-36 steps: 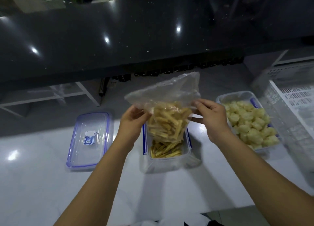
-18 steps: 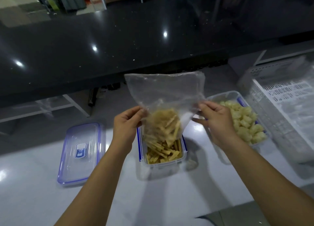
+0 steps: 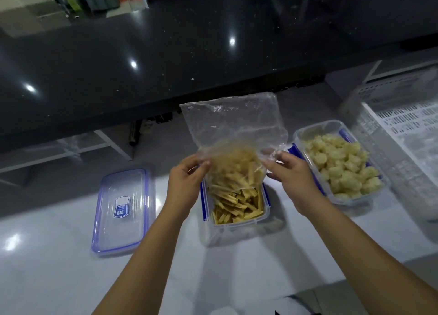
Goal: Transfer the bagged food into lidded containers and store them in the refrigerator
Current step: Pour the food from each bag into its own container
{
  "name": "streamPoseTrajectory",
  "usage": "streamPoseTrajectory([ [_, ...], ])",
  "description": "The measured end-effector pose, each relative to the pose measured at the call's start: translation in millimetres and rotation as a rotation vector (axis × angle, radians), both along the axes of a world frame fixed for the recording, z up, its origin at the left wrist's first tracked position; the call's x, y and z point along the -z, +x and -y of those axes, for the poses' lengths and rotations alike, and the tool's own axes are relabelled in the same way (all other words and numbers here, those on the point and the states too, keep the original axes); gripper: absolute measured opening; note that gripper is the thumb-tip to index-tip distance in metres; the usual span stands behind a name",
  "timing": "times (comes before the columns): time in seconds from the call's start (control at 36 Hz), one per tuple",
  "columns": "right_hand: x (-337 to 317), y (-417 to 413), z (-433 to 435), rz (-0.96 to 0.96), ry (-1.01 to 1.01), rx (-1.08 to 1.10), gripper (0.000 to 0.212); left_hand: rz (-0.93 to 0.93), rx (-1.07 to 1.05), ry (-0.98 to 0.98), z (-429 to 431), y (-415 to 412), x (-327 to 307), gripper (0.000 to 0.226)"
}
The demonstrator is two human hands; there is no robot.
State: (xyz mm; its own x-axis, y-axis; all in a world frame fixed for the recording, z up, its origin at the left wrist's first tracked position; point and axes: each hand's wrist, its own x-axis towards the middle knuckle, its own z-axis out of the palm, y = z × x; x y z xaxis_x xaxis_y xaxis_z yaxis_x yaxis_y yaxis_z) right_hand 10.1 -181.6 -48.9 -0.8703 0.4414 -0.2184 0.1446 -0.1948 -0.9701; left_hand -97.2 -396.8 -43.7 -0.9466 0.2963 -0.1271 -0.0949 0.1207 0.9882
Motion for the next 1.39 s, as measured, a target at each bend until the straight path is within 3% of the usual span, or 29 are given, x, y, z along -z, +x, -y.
streamPoseTrajectory([
  [0.11, -13, -19, 0, -0.026, 0.067, -0.001, 0.013, -0.075, -0.017, 0.039, -10, -6, -7, 0.022],
  [0.22, -21, -28, -18, -0.082, -0.037, 0.199, 0.021, -0.076, -0.008, 0.07, -9, -6, -11, 0.012],
  [0.36, -11, -22, 1, 0.012, 0.047, -0.09, 0.017, -0.031, 0.04, 0.056, -7, -1, -10, 0.01],
  [0.47, -19, -25, -18, -0.052, -0.035, 0.229, 0.019, -0.033, 0.018, 0.077, -3, -2, -12, 0.014],
  [0.53, -17, -23, -17, -0.036, -0.001, 0.152, 0.016, -0.024, 0.038, 0.064, -2, -2, -11, 0.016],
  [0.61, -16, -15, -6, -0.057, 0.067, -0.144, 0.017, 0.001, 0.081, 0.014, -2, 1, -9, 0.013],
  [0.64, -18, -13, -9, -0.099, 0.086, -0.141, 0.016, 0.002, 0.072, 0.003, -2, 1, -8, 0.015],
  [0.75, -18, -15, -33, -0.148, 0.027, 0.204, 0.014, -0.008, -0.017, -0.023, 0, 1, -7, 0.026],
  [0.83, -7, -13, -28, -0.05, 0.049, 0.057, 0.011, 0.012, -0.005, -0.037, 2, 1, -4, 0.023],
  [0.89, -4, -11, -19, 0.025, 0.056, -0.057, 0.024, 0.014, 0.009, -0.051, 2, 1, -5, 0.022],
  [1.0, -21, -19, -12, 0.038, 0.101, -0.078, 0.014, -0.049, -0.048, -0.01, -4, -3, -12, 0.021],
  [1.14, -43, -27, -18, -0.145, 0.007, -0.002, 0.016, -0.104, -0.081, 0.111, -6, -6, -30, 0.022],
  [1.25, -33, -27, -15, -0.009, 0.102, -0.092, 0.013, -0.028, -0.037, 0.024, -7, -3, -28, 0.015],
  [1.39, -33, -21, -36, -0.058, 0.024, 0.203, 0.015, -0.056, -0.008, 0.015, -8, 5, -25, 0.019],
])
